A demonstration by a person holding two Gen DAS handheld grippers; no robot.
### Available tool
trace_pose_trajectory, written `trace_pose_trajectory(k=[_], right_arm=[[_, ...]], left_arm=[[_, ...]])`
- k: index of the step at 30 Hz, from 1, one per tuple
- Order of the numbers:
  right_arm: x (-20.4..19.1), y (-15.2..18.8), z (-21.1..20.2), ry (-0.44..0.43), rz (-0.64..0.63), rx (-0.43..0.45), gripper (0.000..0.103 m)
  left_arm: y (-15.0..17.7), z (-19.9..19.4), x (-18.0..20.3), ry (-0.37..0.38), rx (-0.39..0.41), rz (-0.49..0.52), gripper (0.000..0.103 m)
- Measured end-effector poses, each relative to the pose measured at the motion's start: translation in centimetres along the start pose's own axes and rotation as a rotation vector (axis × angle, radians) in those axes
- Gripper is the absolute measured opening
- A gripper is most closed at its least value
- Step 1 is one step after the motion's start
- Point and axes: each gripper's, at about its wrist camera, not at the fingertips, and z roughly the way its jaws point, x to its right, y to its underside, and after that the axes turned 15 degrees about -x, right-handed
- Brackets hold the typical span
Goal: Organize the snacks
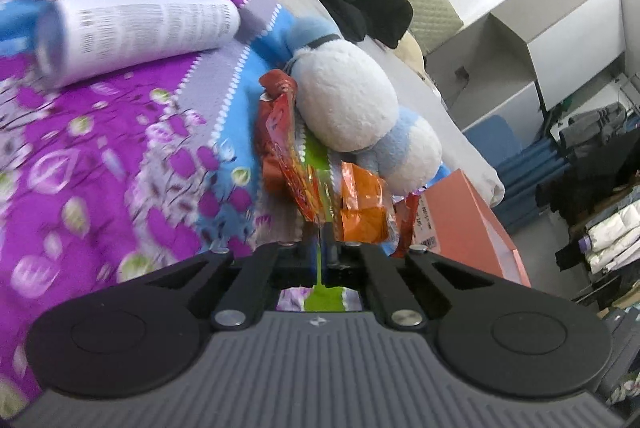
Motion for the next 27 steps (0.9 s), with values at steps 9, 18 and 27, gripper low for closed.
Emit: trace_pose_trajectory(k=[9, 18, 27], right_arm=[[-0.1, 2.0, -3.5, -0.083, -0.018, -0.026, 0.018], [0.2, 3.9, -7.4, -0.144, -0.089, -0.043, 0.018], [1.3, 7.3, -11.0, -0.2, -0.107, -0.09, 0.018]], left_arm=[[4.3, -5.3, -0.5, -0.043, 0.022, -0.042, 0.001], [7.4, -10.1, -0.5, -0.076, 0.041, -0.097, 0.001], [12.1, -13.0, -0.2, -0.112, 0.023, -0.161, 0.001]])
